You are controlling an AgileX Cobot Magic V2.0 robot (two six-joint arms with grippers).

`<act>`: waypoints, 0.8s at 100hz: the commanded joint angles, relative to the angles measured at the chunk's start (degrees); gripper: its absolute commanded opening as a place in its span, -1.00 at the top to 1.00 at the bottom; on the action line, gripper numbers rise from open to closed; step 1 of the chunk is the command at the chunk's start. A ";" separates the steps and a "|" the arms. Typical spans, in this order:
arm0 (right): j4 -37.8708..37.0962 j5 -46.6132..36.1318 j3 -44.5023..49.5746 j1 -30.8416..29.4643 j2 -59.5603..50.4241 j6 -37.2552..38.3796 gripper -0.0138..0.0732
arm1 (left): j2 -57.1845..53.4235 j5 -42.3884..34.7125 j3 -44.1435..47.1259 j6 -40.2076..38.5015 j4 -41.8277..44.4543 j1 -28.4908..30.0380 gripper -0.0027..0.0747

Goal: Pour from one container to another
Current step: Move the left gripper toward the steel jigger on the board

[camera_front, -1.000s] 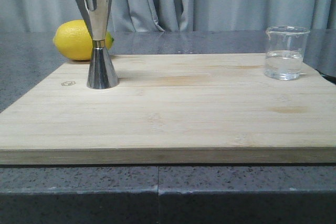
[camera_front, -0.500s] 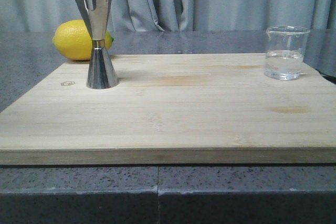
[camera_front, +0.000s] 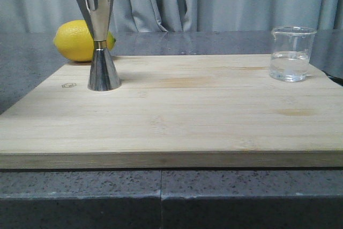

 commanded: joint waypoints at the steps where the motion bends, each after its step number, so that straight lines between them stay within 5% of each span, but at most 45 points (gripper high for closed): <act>1: -0.16 -4.47 -1.53 -0.38 0.23 -0.13 -0.82 | 0.17 -6.22 -0.14 1.88 -0.67 -0.55 -0.69; 25: -0.91 -4.47 -1.53 -0.38 0.59 -0.13 -0.82 | 0.03 -9.36 3.62 14.72 -0.67 -1.65 -0.69; 80: -1.59 -6.40 -1.53 -0.38 3.58 -0.13 -0.82 | 0.03 -24.28 11.05 12.19 -11.63 -5.05 -0.67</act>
